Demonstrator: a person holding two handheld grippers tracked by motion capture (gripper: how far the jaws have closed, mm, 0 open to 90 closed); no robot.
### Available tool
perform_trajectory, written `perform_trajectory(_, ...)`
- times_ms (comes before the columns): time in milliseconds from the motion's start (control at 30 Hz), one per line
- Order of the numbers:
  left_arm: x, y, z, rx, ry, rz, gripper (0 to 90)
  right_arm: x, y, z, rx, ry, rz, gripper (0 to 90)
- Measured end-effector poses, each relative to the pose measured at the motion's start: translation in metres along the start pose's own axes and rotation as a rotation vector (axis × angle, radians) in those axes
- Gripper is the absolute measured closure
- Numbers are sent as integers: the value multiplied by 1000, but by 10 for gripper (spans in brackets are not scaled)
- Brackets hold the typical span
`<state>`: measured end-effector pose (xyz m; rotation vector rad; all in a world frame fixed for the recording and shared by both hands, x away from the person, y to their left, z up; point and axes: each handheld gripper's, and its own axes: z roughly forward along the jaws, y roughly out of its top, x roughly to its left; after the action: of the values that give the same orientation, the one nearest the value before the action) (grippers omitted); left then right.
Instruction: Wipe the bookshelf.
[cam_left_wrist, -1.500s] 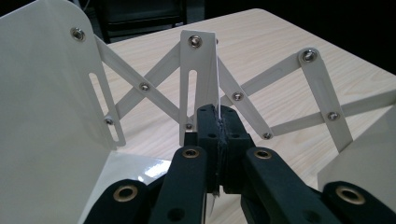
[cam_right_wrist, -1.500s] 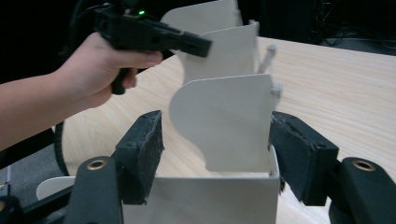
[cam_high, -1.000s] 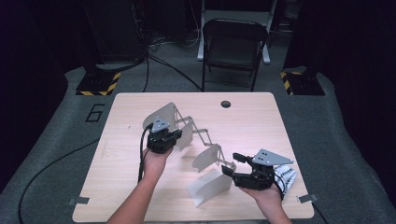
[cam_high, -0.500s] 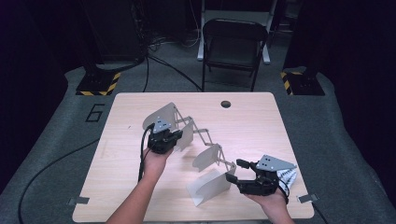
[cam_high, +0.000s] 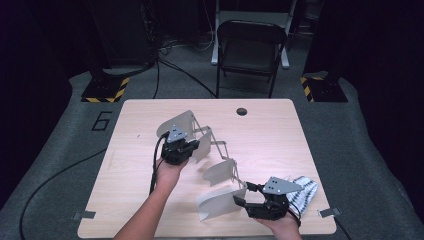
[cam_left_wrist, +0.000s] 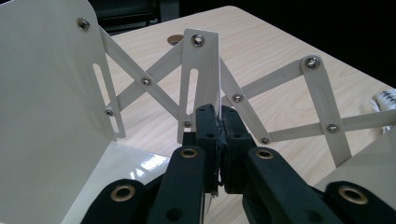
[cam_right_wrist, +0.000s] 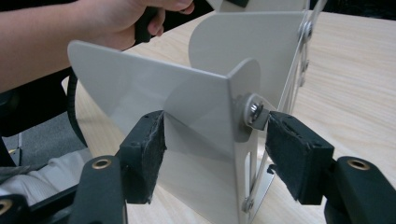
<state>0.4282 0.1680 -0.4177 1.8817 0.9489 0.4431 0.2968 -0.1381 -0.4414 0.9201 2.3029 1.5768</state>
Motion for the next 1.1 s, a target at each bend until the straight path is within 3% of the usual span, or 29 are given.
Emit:
perform_trajectory(267,-4,2,5,-4,-39,14,874,7,-5,6,6,7,-5,359)
perform_trajectory(433,0,1,4,-22,-45,-32,826,11,-9,9,15,13,3,358)
perform_trajectory(533,1,2,3,-17,-61,-36,821,13,-10,10,20,16,1,358)
perform_trajectory(633,-1,2,4,-16,-64,-20,829,16,-10,12,19,24,-8,358)
perform_trajectory(767,-2,4,8,-13,-101,-27,836,19,-12,13,23,31,-11,358)
perform_trajectory(867,-6,9,12,4,-102,15,836,21,-13,12,27,31,-13,358)
perform_trajectory(1100,-10,11,17,7,-116,-4,766,24,-17,11,36,41,-20,358)
